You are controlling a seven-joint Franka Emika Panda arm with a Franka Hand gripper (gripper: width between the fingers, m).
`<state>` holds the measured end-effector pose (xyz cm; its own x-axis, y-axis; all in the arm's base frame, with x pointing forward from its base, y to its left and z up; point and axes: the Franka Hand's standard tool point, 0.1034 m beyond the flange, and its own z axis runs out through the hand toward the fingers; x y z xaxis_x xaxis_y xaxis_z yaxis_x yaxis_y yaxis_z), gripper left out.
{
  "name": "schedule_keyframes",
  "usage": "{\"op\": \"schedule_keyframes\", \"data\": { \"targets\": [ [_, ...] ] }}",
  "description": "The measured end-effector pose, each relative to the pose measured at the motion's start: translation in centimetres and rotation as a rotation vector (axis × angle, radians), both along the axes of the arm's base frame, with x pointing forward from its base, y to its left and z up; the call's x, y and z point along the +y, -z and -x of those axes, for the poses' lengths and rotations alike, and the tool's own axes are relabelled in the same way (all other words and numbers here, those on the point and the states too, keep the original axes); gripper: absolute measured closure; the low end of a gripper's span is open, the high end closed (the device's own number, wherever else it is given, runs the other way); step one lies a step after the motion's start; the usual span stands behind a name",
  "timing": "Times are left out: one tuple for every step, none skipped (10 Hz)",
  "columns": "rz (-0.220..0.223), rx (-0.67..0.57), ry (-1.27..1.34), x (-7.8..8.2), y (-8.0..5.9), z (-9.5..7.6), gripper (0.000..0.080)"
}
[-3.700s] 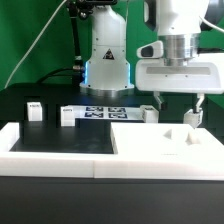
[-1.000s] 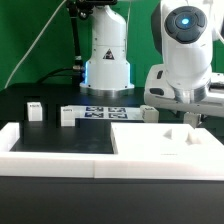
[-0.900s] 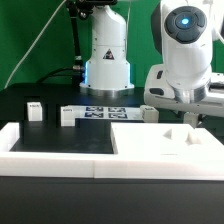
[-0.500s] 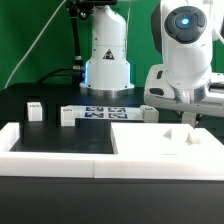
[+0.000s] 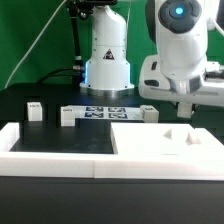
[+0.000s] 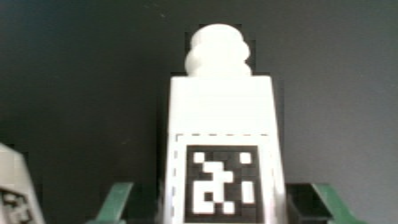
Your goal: Assemble one leg
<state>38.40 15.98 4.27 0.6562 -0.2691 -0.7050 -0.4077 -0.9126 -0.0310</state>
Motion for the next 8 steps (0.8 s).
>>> {"op": "schedule_keyframes", "data": {
  "targets": [
    [-0.008,0.001,-0.003,-0.2,-1.7,-0.3,0.0509],
    [-0.013,-0.013,-0.011,-0.3,-3.5,-0.9,0.0509],
    [-0.014,-0.049,-0.016,-0.1,-5.0,-1.7,0.0509],
    [-0.013,-0.052,-0.015,-0.1,-4.9,-1.7,0.0509],
    [-0.008,-0.063,-0.012,-0.1,-4.8,-1.8,0.0509],
    [0.025,-0.175,0.006,0.1,-4.6,-2.9,0.0509],
    [0.037,-0.225,-0.015,-0.1,-4.6,-2.4,0.0509],
    [0.069,-0.29,-0.072,-1.5,-3.4,-2.3,0.0509]
  ]
}}
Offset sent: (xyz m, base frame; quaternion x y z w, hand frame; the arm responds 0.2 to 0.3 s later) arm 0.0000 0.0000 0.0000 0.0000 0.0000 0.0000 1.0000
